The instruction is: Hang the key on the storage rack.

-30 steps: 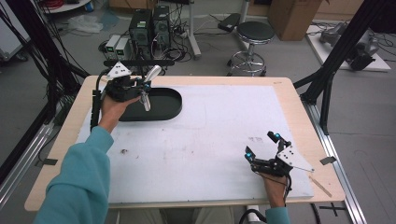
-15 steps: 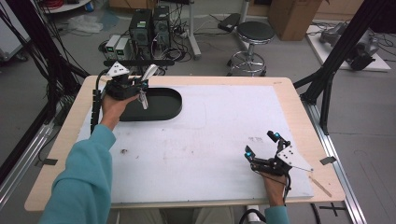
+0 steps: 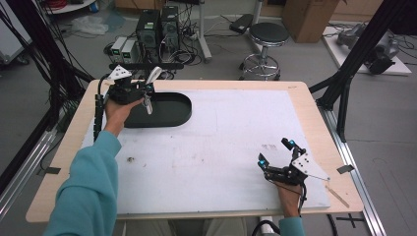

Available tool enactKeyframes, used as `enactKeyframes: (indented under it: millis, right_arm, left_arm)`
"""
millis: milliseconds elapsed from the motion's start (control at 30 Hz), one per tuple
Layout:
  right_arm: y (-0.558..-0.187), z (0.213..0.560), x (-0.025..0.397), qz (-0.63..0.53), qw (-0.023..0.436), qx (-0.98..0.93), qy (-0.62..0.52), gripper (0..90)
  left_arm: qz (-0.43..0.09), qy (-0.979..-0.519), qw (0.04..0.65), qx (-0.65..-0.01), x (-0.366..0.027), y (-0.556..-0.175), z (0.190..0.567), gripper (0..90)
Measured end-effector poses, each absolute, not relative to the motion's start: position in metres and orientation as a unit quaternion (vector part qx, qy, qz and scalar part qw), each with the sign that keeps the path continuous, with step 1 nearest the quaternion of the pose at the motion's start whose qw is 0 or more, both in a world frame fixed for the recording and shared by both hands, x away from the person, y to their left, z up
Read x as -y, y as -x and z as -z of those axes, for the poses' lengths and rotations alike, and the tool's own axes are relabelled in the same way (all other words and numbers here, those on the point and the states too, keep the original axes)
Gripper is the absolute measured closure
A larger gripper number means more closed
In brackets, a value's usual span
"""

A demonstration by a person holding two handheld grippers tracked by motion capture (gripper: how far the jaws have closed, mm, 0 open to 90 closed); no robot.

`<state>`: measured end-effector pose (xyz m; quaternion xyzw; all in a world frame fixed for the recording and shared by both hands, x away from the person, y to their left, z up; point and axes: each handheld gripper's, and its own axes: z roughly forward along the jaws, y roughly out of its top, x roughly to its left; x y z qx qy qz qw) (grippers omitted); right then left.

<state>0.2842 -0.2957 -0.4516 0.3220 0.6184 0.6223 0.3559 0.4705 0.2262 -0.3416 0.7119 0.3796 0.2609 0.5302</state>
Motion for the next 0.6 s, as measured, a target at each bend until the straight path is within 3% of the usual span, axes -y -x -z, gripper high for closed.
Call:
enactKeyframes:
  millis: [600]
  right_arm:
    - [-0.2839, 0.4524, 0.2952, -0.621, 0.355, -0.621, -0.319, 0.7]
  left_arm:
    - [-0.259, -0.698, 0.542, -0.388, -0.2315, -0.4801, 0.3515, 74.0]
